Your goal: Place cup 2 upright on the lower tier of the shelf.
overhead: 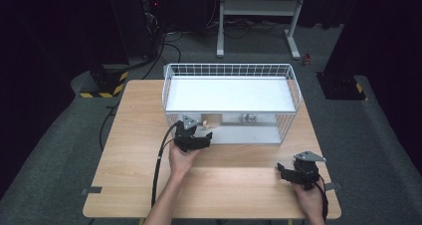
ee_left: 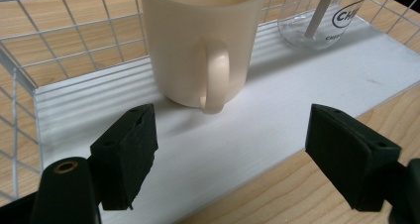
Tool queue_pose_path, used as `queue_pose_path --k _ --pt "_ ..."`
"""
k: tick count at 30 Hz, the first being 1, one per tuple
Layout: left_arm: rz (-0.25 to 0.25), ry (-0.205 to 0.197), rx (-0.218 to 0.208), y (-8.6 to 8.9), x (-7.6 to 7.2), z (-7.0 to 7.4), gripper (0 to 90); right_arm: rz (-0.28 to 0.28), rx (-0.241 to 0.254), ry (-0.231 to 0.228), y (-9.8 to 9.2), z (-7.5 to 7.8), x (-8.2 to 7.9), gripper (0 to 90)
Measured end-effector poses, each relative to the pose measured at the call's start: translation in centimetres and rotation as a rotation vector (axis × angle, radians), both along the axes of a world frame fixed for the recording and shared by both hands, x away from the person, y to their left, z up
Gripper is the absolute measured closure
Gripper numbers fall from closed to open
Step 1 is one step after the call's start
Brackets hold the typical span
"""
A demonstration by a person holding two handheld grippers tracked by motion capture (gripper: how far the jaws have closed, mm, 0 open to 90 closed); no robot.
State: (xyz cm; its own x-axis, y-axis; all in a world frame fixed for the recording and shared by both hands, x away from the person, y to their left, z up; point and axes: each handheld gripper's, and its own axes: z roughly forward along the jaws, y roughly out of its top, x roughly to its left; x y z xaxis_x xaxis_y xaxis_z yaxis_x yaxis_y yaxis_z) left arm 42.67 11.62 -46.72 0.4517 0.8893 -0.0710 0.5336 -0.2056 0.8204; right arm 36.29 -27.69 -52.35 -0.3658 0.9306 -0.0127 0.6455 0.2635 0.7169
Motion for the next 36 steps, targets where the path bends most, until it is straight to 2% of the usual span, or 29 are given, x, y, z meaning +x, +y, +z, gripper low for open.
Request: queue_pose_path --k 8,10,20,25,36 --pt "0.005 -0.013 -0.012 0.6 -0.8 0.1 20.4 0.0 0.0 0.0 0.0 0.0 0.0 21.8" --pt "0.005 -0.017 0.0 0.7 -0.9 0.0 20.4 0.0 0.0 0.0 0.0 0.0 0.0 21.8" --pt "-0.002 -0.031 0.0 1.1 -1.9 0.2 18.5 0.0 0.0 0.0 0.0 0.0 0.0 21.8" --pt "-0.002 -0.035 0.017 1.4 -2.3 0.4 17.2 0.0 -0.001 0.0 0.0 0.0 0.0 21.8" --pt "-0.008 -0.036 -0.01 1.9 -2.9 0.6 16.3 0.001 -0.001 -0.001 0.0 0.0 0.0 21.8"
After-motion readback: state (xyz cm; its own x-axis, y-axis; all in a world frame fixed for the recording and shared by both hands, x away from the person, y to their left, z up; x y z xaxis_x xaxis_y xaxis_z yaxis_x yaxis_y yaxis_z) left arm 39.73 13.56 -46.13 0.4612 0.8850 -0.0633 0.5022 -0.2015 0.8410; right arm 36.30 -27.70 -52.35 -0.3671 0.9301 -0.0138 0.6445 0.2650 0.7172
